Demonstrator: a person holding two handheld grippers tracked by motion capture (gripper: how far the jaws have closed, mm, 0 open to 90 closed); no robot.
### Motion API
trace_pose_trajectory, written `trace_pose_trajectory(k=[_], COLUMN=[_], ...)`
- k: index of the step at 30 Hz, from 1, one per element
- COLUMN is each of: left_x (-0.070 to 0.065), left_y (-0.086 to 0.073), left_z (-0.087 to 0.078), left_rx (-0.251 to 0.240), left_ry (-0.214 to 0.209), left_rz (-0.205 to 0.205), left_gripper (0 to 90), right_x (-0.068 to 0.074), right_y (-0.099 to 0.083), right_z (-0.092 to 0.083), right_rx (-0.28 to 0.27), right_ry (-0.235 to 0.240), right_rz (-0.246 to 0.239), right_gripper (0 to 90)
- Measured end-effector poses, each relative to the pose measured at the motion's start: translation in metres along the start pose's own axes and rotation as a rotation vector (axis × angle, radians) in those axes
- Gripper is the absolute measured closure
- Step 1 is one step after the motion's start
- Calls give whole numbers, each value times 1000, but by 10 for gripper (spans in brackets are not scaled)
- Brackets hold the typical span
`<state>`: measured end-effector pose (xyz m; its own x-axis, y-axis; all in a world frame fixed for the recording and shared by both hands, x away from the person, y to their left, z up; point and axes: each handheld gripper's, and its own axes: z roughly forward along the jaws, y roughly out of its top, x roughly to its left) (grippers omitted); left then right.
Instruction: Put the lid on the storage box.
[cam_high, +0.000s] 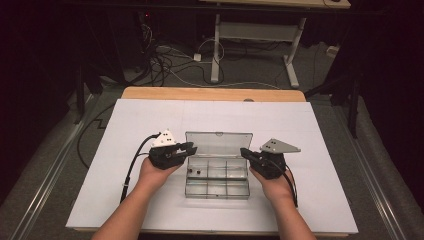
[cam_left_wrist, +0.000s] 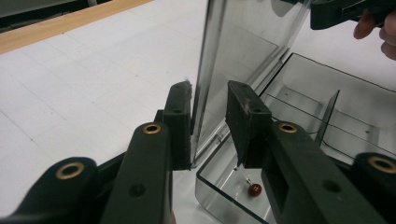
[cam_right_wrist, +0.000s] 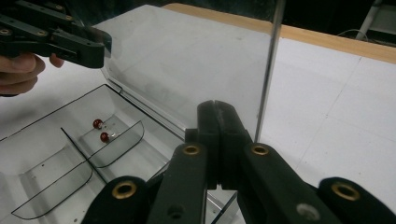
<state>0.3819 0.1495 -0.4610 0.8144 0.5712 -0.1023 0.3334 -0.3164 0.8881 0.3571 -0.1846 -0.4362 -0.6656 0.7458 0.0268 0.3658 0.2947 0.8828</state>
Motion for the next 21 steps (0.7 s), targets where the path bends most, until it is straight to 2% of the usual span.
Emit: trace_pose_trajectory(k=[3,7,10,21], left_x=[-4,-5,-5,-11], left_y=[-1,-4,-8,-32], left_z=[-2,-4,-7,-28], left_rx=[3,7,12,18], left_ry=[8,10,9,11], left_rz=[13,5,-27,-123], left_gripper=[677,652,587,567], right_x=[1,3,4,9], right_y=[-1,-2,-3,-10], right_z=[0,-1,-3,-9], right_rx=[1,4,4,-1], right_ry=[0,0,-2,4], right_rz=[-2,-6,-2,-18], right_gripper=[900,900,900,900])
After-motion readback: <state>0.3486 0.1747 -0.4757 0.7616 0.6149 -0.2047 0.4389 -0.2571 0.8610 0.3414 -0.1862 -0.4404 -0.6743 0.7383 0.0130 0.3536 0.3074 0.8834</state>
